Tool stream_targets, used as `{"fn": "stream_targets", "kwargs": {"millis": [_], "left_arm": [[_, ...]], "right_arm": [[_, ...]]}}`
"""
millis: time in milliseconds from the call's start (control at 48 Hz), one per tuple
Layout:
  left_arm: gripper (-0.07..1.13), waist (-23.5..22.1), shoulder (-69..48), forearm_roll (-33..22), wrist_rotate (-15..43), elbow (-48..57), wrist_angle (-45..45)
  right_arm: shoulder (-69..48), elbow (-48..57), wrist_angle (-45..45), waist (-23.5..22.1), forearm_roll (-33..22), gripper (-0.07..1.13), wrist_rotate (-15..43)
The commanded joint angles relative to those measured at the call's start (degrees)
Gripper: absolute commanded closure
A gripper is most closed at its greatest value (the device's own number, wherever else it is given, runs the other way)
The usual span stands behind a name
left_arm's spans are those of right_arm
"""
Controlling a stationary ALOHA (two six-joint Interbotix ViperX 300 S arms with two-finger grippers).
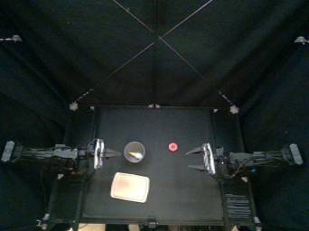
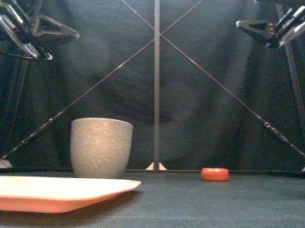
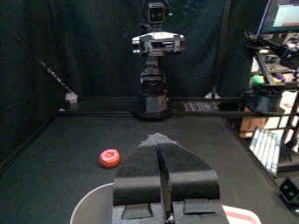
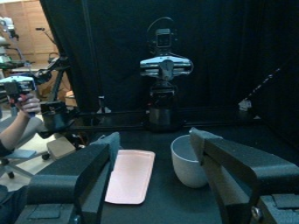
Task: Pick the ice cream then place it in the grey bowl
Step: Drop ice cream in the grey bowl and return to neutral
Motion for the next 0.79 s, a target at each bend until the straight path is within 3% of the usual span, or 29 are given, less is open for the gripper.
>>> {"fn": "stream_targets", "kwargs": {"millis": [21, 792], "left_arm": [[1.08, 0.2, 0.0, 0.2, 0.0, -0.8, -0.4], [1.08, 0.2, -0.6, 0.3, 0.0, -0.5, -0.4]], "right_arm": [[0.4, -0.4, -0.4, -0.2, 0.4, 0.08, 0.2], [0.4, 1.3, -0.4, -1.2, 0.4, 0.08, 0.1]]}}
